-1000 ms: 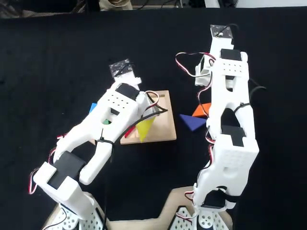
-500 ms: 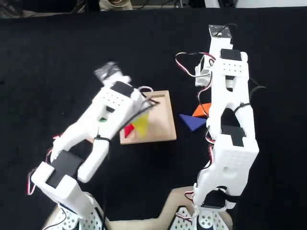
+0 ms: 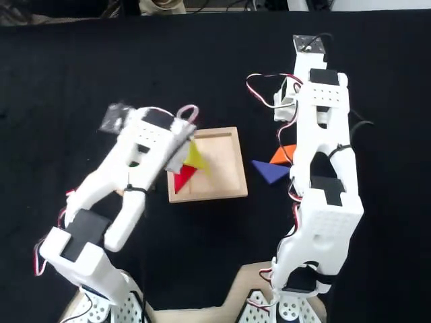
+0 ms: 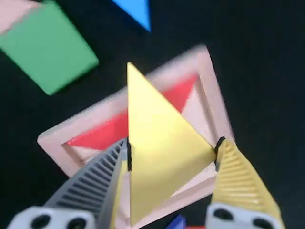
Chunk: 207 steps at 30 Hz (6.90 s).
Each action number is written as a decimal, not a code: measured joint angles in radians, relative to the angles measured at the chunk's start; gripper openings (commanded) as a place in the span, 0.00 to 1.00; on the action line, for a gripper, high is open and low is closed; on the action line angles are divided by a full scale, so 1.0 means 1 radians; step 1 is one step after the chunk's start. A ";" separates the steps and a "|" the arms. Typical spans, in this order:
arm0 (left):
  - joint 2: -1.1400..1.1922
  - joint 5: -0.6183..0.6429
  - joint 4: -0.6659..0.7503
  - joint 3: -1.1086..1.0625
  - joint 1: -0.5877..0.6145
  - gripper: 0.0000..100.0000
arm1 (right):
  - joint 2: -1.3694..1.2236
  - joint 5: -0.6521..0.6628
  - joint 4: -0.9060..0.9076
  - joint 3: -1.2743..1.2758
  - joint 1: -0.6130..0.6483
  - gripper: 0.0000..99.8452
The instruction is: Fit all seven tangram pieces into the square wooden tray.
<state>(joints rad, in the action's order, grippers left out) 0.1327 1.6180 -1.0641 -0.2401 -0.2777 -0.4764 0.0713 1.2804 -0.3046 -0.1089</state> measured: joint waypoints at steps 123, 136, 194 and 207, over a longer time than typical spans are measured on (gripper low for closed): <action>0.371 -1.010 -0.391 0.170 0.605 0.06 | -0.595 0.150 0.450 -0.715 0.542 0.01; 0.371 -1.010 -0.391 0.172 0.605 0.06 | -0.328 0.313 0.450 -0.543 0.542 0.01; 0.371 -1.010 -0.391 0.172 0.588 0.06 | -0.060 0.710 0.173 0.221 0.485 0.35; 0.371 -1.010 -0.391 0.172 0.588 0.06 | -0.092 0.689 0.209 0.195 0.552 0.35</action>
<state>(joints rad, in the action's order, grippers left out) 0.5040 0.6084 -1.4553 -0.0683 0.3099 -0.5685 0.7603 1.4891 -0.1097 0.4434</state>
